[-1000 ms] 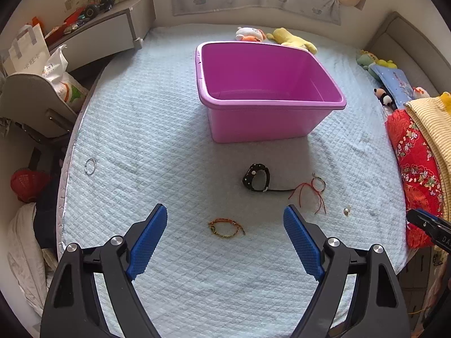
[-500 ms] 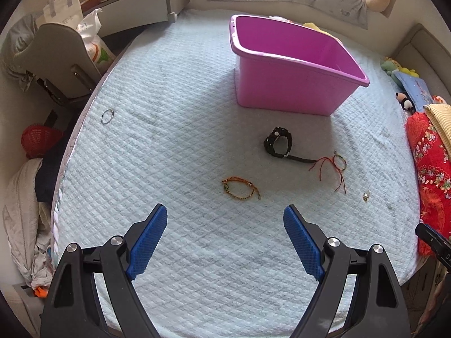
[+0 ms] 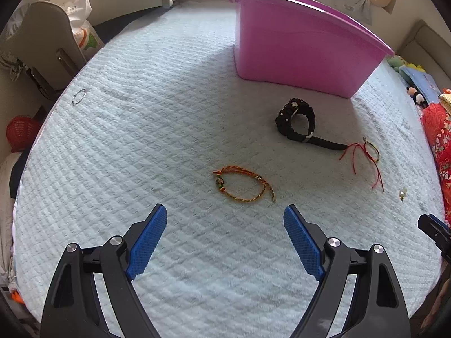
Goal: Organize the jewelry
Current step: 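Withdraw both tools from the tub toward the remaining bracelets, then grasp the orange braided bracelet with the left tool while the right tool grasps the red-cord rainbow bracelet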
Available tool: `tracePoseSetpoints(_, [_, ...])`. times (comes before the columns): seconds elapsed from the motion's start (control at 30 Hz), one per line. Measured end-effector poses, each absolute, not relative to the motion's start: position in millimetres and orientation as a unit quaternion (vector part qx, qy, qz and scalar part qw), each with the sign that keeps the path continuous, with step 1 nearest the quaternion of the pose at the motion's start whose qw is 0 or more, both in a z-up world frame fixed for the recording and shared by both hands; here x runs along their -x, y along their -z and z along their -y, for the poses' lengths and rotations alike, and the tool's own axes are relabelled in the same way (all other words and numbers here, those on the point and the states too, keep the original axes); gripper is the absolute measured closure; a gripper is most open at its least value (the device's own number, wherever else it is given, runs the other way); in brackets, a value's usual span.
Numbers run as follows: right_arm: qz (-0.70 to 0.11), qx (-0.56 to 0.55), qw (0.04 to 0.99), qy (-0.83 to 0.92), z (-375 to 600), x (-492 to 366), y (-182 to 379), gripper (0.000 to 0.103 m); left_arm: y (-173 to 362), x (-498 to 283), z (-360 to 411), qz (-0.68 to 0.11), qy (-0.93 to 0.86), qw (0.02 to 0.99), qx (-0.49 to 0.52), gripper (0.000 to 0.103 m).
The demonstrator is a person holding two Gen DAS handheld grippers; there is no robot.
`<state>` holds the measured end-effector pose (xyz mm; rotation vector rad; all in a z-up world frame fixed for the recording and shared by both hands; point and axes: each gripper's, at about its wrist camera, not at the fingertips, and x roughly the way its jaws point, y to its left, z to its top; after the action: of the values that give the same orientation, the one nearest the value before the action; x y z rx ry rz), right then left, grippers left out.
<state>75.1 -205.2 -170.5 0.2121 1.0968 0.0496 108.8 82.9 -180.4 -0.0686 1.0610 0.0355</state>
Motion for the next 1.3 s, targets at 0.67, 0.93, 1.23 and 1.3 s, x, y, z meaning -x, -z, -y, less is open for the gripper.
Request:
tracePoseSetpoints(0.67, [-0.504, -0.076, 0.86, 0.007, 200.2, -166.5, 241.9, 0.049, 255.9, -155.8, -60.2, -0.495, -0.011, 0.869, 0.012, 0.02])
tracePoseSetpoints(0.93, [-0.513, -0.061, 0.856, 0.018, 206.6, -192.1, 258.0, 0.049, 262.2, -167.0, -52.0, -0.494, -0.008, 0.87, 0.008, 0.019])
tracePoseSetpoints(1.23, [-0.509, -0.047, 0.859, 0.022, 208.7, -213.8, 270.7, 0.049, 269.6, -174.7, -42.6, -0.492, -0.008, 0.871, 0.006, 0.015])
tracePoseSetpoints(1.3, [-0.507, -0.045, 0.86, 0.022, 209.0, -218.4, 271.3, 0.049, 270.4, -173.9, -42.6, -0.491, -0.008, 0.871, 0.006, 0.014])
